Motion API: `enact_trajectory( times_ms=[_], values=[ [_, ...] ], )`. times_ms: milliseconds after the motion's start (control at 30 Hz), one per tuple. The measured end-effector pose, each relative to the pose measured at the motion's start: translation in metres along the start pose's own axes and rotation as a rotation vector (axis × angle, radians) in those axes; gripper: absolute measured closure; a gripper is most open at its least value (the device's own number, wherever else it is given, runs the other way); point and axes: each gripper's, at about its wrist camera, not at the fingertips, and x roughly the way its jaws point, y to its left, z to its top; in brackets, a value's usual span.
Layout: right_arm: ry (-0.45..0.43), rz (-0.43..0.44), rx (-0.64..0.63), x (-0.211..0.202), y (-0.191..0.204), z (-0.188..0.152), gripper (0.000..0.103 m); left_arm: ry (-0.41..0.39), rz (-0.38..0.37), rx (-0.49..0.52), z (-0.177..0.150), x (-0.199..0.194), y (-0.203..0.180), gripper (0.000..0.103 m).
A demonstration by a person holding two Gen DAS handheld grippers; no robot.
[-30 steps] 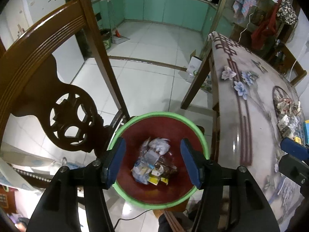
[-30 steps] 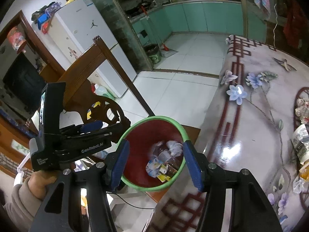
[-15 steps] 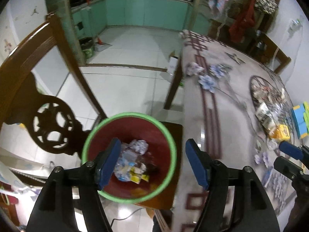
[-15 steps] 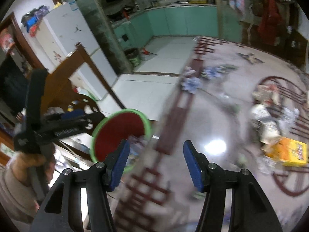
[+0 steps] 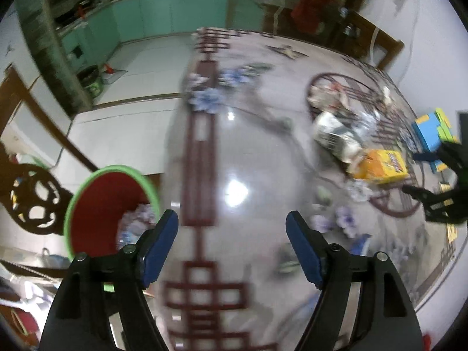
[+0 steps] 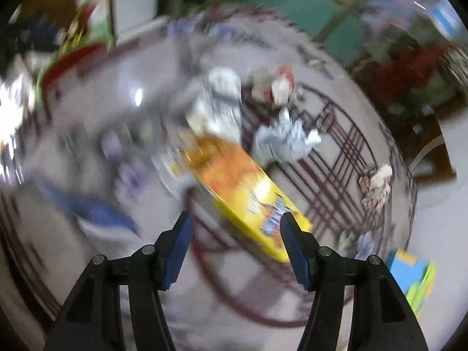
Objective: Collect trash
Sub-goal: 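Grasp the yellow juice box with the right tool while the left tool grasps the orange snack bag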
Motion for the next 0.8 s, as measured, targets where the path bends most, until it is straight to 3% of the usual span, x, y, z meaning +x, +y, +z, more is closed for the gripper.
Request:
enact_trajectory(
  times_ms=[200,233,267,400,433,500,533,567,667,800],
  values=[
    [0.064,0.087,-0.213,0.044,-0.032,-0.007,0.042,0.051,-0.037,0.012,-0.001,0.017,-0.071,0.024],
    [0.072,0.102,-0.227,0.051,-0.035,-0.006,0.038,0.058,-0.034,0.019,-0.001,0.02,-0.08,0.023],
    [0.075,0.122,-0.233,0.056,-0.04,-0.005,0.025,0.066,-0.03,0.028,-0.001,0.023,-0.09,0.023],
    [0.055,0.209,-0.185,0.073,-0.06,0.005,0.023,0.093,-0.03,0.05,0.0,0.036,-0.12,0.023],
    [0.067,0.245,-0.159,0.078,-0.064,0.005,0.024,0.1,-0.03,0.052,0.001,0.039,-0.125,0.023],
    [0.081,0.286,-0.128,0.09,-0.07,-0.001,0.042,0.111,-0.03,0.053,0.005,0.047,-0.135,0.023],
    [0.054,0.315,-0.102,0.088,-0.074,-0.004,0.062,0.117,-0.029,0.053,0.006,0.05,-0.139,0.023],
    [0.025,0.327,-0.053,0.083,-0.082,-0.007,0.066,0.122,-0.027,0.055,0.009,0.054,-0.143,0.023],
    [-0.061,0.33,0.08,0.067,-0.103,-0.02,0.068,0.128,-0.031,0.051,0.015,0.065,-0.151,0.023],
    [-0.21,0.357,0.368,0.023,-0.136,-0.053,0.068,0.131,-0.068,0.026,0.023,0.081,-0.159,0.023]
  ],
)
